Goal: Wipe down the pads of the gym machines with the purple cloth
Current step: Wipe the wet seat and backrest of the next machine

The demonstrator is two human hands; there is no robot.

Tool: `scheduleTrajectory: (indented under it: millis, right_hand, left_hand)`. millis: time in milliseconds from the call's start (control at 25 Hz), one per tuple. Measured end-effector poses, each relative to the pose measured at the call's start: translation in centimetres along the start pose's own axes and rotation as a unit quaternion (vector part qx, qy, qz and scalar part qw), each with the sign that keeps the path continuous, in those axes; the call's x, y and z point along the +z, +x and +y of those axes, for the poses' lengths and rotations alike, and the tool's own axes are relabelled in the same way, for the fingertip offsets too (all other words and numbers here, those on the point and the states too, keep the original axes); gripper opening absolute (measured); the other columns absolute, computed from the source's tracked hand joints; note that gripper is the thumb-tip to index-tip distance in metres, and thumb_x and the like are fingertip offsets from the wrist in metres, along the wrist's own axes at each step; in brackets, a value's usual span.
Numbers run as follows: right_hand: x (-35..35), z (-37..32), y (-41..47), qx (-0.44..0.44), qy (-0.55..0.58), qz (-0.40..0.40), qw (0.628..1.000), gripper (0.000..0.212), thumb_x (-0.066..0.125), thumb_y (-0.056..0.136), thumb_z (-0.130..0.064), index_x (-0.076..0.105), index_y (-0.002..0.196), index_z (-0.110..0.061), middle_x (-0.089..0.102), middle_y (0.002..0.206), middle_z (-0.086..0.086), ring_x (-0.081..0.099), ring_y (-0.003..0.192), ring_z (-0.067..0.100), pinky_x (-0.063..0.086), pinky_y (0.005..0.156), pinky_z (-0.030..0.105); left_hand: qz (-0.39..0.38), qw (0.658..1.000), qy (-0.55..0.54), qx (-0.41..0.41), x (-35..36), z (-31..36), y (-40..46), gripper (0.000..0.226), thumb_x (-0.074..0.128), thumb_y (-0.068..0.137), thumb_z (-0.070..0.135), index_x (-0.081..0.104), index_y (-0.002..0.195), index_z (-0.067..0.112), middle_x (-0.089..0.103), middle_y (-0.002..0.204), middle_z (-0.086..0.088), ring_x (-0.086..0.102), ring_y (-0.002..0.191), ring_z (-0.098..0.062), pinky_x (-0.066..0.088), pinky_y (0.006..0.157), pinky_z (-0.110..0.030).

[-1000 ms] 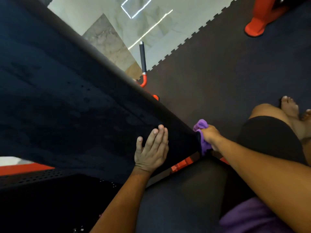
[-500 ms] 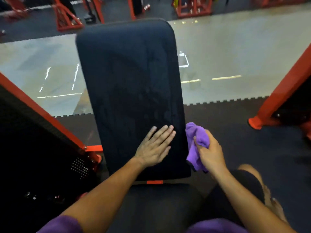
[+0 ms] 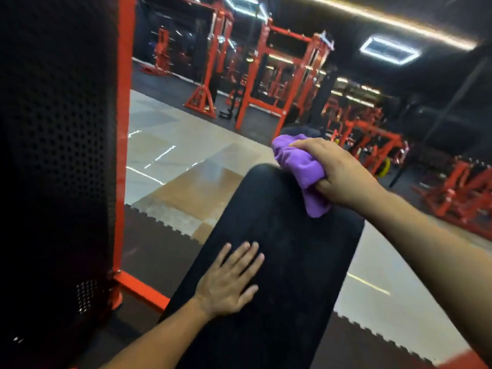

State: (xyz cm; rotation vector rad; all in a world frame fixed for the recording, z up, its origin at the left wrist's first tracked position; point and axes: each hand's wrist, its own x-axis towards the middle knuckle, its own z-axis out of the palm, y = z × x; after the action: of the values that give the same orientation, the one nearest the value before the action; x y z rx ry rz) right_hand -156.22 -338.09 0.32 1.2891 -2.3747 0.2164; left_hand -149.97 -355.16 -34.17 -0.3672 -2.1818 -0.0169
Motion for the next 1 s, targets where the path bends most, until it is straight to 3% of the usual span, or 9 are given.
scheduleTrajectory:
  millis: [80, 200, 360, 520, 600, 680, 800, 1000]
  right_hand:
    - [1.1, -0.4, 6.0, -0.01, -0.024, -0.155, 0.988, 0.053, 0.051, 0.073, -0.015, 0.06, 0.124, -0.024, 0.065, 0.122, 0.003, 0.057, 0.111, 0.025, 0.044, 0.098, 0.037]
    - [4.8, -2.0, 11.7, 0.028, -0.024, -0.284, 0.958, 0.015, 0.048, 0.079, -0.031, 0.057, 0.09, -0.027, 0.066, 0.097, -0.003, 0.059, 0.095, 0.026, 0.044, 0.082, 0.033]
    - [10.6, -6.6, 15.1, -0.047, -0.198, -0.371, 0.906, 0.026, 0.059, 0.081, -0.047, 0.05, 0.072, -0.024, 0.054, 0.073, -0.005, 0.055, 0.071, 0.024, 0.043, 0.072, 0.032]
    - [15.1, -10.4, 12.1, -0.205, -0.241, -0.42, 0.851, 0.028, 0.059, 0.087, -0.049, 0.065, 0.105, -0.029, 0.058, 0.089, -0.003, 0.058, 0.084, 0.024, 0.039, 0.073, 0.031]
    - [13.5, -9.2, 12.9, -0.206, -0.211, -0.432, 0.852, 0.024, 0.067, 0.083, -0.047, 0.065, 0.1, -0.03, 0.061, 0.087, -0.005, 0.06, 0.084, 0.023, 0.045, 0.072, 0.032]
    - [9.9, -6.9, 15.1, -0.135, -0.167, -0.438, 0.873, 0.019, 0.072, 0.078, -0.04, 0.063, 0.089, -0.028, 0.065, 0.083, -0.005, 0.064, 0.082, 0.023, 0.054, 0.074, 0.035]
    - [7.3, -5.2, 15.6, -0.086, -0.149, -0.396, 0.902, 0.014, 0.066, 0.078, -0.037, 0.06, 0.083, -0.026, 0.063, 0.078, -0.006, 0.062, 0.077, 0.023, 0.051, 0.068, 0.033]
    - [12.1, -8.3, 12.1, -0.206, -0.244, -0.345, 0.883, 0.015, 0.057, 0.086, -0.045, 0.057, 0.089, -0.031, 0.055, 0.077, -0.007, 0.054, 0.076, 0.022, 0.037, 0.07, 0.032]
  left_hand:
    - [0.023, 1.0, 0.0, 0.0, 0.3, -0.1, -0.2, 0.072, 0.048, 0.1, 0.049, 0.033, 0.161, 0.015, 0.027, 0.169, -0.011, 0.028, 0.155, -0.027, 0.025, 0.123, -0.053]
    - [0.043, 0.999, -0.009, -0.001, 0.7, -0.2, 0.1, 0.066, 0.043, 0.101, 0.049, 0.039, 0.158, 0.017, 0.033, 0.167, -0.009, 0.033, 0.153, -0.024, 0.025, 0.124, -0.05]
    - [0.062, 0.998, -0.028, 0.001, 1.3, -0.8, 0.3, 0.065, 0.037, 0.101, 0.047, 0.04, 0.159, 0.017, 0.036, 0.166, -0.007, 0.037, 0.152, -0.022, 0.025, 0.125, -0.046]
    - [0.063, 0.997, -0.033, 0.007, 1.0, -0.8, 0.2, 0.074, 0.048, 0.094, 0.044, 0.033, 0.161, 0.017, 0.03, 0.168, -0.007, 0.035, 0.153, -0.022, 0.022, 0.126, -0.047]
    - [0.053, 0.998, -0.032, 0.009, 0.7, -0.6, 0.3, 0.073, 0.048, 0.094, 0.044, 0.034, 0.161, 0.017, 0.03, 0.168, -0.007, 0.035, 0.153, -0.022, 0.022, 0.126, -0.047]
    - [0.05, 0.998, -0.033, 0.003, 0.6, -0.6, 0.4, 0.07, 0.044, 0.096, 0.043, 0.035, 0.161, 0.017, 0.03, 0.168, -0.007, 0.035, 0.153, -0.023, 0.022, 0.126, -0.047]
    - [0.062, 0.998, -0.03, -0.004, 0.7, -0.3, 0.4, 0.07, 0.045, 0.096, 0.042, 0.036, 0.16, 0.016, 0.033, 0.167, -0.008, 0.036, 0.152, -0.023, 0.024, 0.125, -0.047]
    - [0.029, 0.999, -0.021, -0.017, 0.6, -0.2, -0.9, 0.075, 0.049, 0.097, 0.043, 0.027, 0.163, 0.017, 0.025, 0.17, -0.006, 0.029, 0.155, -0.022, 0.017, 0.128, -0.047]
